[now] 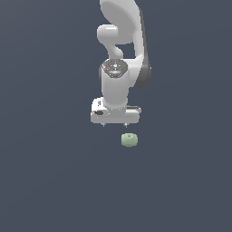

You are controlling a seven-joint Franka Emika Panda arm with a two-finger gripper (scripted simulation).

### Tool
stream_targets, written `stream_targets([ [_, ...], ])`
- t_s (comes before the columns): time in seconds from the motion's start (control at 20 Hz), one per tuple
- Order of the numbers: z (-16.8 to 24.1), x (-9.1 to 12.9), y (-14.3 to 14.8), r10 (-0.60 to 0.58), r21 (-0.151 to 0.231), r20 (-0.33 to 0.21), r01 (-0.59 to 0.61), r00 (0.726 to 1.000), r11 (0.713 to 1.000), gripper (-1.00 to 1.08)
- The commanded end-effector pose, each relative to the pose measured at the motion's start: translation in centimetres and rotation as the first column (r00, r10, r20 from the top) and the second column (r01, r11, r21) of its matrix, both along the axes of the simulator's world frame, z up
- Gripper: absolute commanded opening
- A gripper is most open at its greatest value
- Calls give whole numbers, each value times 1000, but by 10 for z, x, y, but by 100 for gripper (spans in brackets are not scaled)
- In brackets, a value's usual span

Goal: Pick up the object and move it to a goal position.

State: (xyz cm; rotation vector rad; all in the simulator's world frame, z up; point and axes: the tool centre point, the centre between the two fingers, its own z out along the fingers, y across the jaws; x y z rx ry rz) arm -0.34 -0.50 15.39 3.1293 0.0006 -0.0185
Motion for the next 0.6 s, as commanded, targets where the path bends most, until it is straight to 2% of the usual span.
stream_targets([
  [0.0, 0, 0, 0, 0, 0, 0, 0, 1000, 1000, 100],
  [0.55, 2, 8, 3, 54, -5, 15, -54, 998, 999, 100],
])
